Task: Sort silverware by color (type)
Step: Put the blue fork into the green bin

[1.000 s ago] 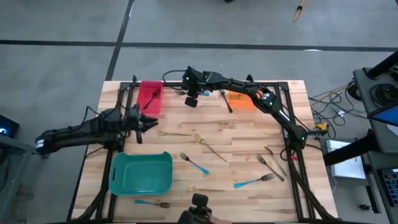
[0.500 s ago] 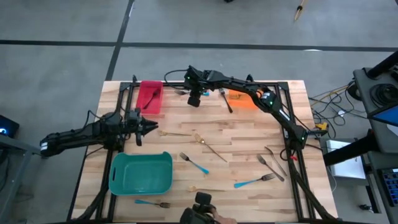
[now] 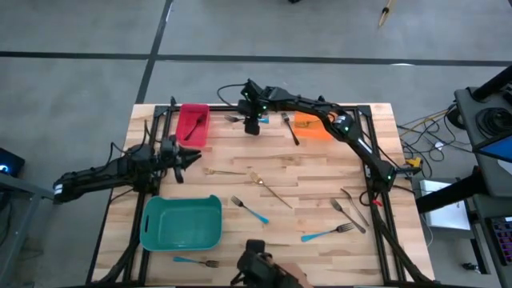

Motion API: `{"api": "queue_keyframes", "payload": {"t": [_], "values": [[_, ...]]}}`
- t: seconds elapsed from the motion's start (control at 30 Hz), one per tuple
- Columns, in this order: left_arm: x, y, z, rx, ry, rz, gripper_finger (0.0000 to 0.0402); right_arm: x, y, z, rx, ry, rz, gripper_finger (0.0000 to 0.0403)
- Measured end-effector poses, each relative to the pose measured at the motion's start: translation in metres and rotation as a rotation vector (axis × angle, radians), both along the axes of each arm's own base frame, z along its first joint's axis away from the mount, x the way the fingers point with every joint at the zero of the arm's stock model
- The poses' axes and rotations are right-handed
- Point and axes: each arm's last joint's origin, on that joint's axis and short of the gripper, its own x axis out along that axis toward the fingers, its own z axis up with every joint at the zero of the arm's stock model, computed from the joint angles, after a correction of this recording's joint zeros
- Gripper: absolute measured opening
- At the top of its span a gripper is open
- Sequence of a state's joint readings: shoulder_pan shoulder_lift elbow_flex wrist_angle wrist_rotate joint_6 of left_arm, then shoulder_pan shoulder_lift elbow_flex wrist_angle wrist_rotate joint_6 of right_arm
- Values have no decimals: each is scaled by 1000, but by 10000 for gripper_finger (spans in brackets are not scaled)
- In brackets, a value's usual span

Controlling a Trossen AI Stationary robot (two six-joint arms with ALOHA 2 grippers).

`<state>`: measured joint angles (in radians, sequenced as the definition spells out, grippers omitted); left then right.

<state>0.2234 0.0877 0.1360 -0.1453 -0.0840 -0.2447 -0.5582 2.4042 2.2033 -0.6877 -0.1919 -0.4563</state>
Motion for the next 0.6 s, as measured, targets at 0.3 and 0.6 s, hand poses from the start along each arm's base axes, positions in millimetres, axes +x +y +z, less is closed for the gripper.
{"api": "queue_keyframes", "payload": {"t": [0.3,0.6], "values": [[0,0,4,26,-35,14,61,0,-13,-40,46,42,-39,128],[-1,3,11,61,-96,101,61,1,-14,-51,46,56,-46,34]]}}
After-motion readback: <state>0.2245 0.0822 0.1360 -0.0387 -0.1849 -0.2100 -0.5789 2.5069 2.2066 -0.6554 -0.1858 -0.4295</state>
